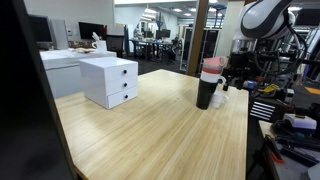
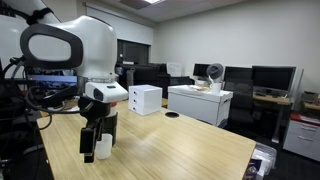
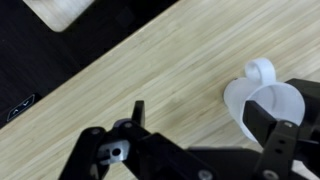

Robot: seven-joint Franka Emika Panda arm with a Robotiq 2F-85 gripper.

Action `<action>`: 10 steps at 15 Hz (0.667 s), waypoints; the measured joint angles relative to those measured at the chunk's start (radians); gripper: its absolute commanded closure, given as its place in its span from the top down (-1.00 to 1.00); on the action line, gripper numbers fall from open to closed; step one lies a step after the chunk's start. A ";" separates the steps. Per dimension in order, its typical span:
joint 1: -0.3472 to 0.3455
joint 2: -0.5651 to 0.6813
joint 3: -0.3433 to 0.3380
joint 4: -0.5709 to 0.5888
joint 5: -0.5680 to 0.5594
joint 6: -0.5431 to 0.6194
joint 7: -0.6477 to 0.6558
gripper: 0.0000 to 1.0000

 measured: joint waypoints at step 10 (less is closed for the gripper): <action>0.032 0.090 0.013 0.065 0.129 0.010 -0.066 1.00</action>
